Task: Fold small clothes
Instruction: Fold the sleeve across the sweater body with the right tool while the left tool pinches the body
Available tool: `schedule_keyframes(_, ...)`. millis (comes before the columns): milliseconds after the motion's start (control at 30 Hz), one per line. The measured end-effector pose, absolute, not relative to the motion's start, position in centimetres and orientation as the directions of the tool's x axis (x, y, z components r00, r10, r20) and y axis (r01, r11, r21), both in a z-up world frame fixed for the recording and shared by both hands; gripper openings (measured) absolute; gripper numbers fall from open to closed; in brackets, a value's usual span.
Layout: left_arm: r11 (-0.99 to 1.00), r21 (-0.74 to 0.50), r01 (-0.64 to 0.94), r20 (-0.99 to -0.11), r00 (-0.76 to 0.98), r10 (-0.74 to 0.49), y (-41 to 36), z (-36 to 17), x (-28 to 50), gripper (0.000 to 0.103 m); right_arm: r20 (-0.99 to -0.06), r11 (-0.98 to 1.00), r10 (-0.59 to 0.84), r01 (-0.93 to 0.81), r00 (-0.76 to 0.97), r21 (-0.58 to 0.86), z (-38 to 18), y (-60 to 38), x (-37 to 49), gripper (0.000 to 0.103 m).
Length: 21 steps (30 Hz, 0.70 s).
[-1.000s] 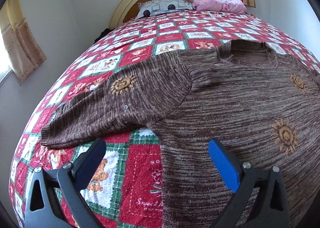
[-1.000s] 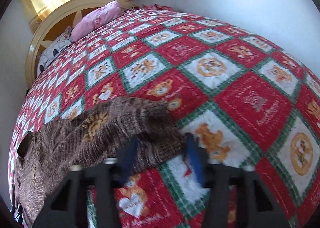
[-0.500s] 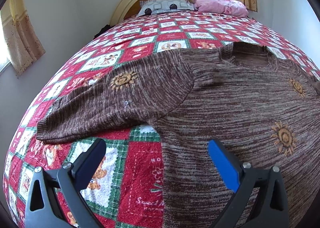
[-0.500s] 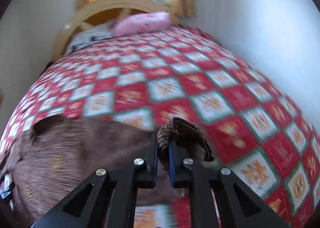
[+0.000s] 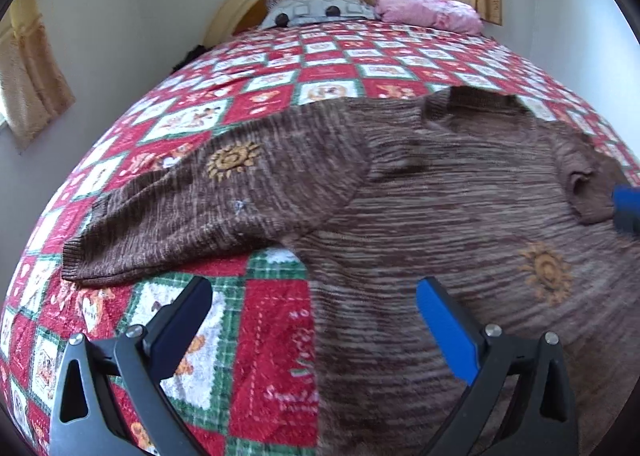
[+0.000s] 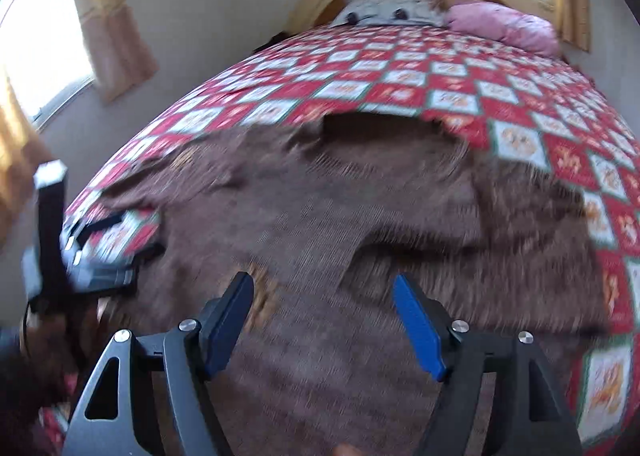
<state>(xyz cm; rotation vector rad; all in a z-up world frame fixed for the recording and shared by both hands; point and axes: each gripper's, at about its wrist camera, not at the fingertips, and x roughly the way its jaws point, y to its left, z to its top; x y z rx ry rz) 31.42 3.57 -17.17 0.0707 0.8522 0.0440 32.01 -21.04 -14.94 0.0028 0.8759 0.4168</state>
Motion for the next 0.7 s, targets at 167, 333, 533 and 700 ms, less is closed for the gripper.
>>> schedule_keyframes(167, 0.993, -0.052, 0.108, -0.735, 0.669, -0.111, 0.7, -13.9, 30.6, 0.103, -0.716, 0.949, 0.306, -0.265, 0.627, 0.174, -14.8, -26.9, 28.1, 0.073)
schedule_keyframes(333, 0.970, 0.017, 0.242, -0.705, 0.691, -0.160, -6.8, -11.8, 32.4, 0.103, -0.647, 0.985, 0.164, -0.094, 0.745, 0.141, -14.3, -32.6, 25.0, 0.073)
schedule_keyframes(533, 0.922, 0.170, 0.348, -0.732, 0.671, -0.118, -15.8, -13.6, 35.7, 0.095, -0.603, 0.983, 0.152, -0.054, 0.783, 0.178, -15.6, -34.5, 23.4, 0.073)
schedule_keyframes(700, 0.886, 0.232, 0.402, -0.767, 0.636, -0.087, -19.5, -15.9, 38.3, 0.076, -0.580, 0.980, 0.169, -0.072, 0.797, 0.186, -15.8, -34.4, 22.8, 0.073)
